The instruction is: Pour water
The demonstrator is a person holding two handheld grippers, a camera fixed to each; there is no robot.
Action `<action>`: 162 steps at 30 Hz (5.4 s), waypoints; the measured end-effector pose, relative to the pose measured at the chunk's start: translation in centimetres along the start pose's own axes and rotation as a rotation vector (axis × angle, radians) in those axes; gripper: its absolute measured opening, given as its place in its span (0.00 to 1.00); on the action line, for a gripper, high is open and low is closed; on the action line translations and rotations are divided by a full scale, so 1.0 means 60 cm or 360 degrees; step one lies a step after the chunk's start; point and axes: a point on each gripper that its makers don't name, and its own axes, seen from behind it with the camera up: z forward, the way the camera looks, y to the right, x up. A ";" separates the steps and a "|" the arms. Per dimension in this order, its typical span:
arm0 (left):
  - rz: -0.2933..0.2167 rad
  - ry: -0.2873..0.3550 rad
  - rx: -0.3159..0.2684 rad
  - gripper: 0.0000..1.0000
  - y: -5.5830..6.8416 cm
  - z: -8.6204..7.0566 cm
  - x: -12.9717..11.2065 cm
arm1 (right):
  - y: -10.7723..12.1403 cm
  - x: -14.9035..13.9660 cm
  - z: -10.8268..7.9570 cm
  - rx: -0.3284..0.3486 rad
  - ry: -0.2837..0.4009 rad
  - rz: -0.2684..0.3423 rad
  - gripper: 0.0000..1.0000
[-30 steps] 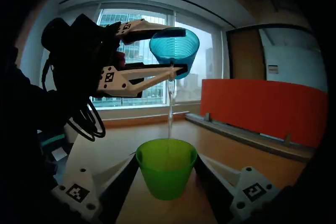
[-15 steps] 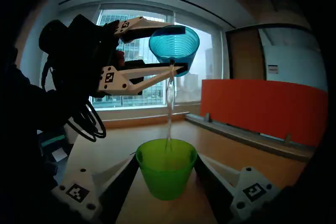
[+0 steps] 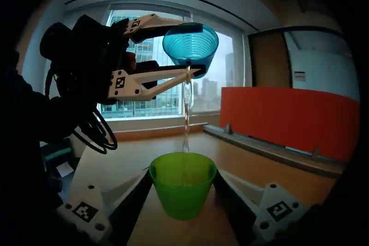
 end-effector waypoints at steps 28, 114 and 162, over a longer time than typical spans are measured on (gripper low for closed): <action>0.0209 0.0012 0.0038 0.87 -0.011 0.003 0.016 | 0.000 0.010 -0.005 -0.0010 0.0027 0.0002 0.91; -0.0333 0.0010 0.0167 0.87 -0.049 -0.004 0.017 | 0.020 0.037 -0.016 -0.0076 0.0101 0.0011 0.91; -0.1941 -0.0006 0.0035 0.87 -0.040 -0.022 -0.068 | 0.025 0.048 -0.039 -0.0115 0.0115 0.0017 0.91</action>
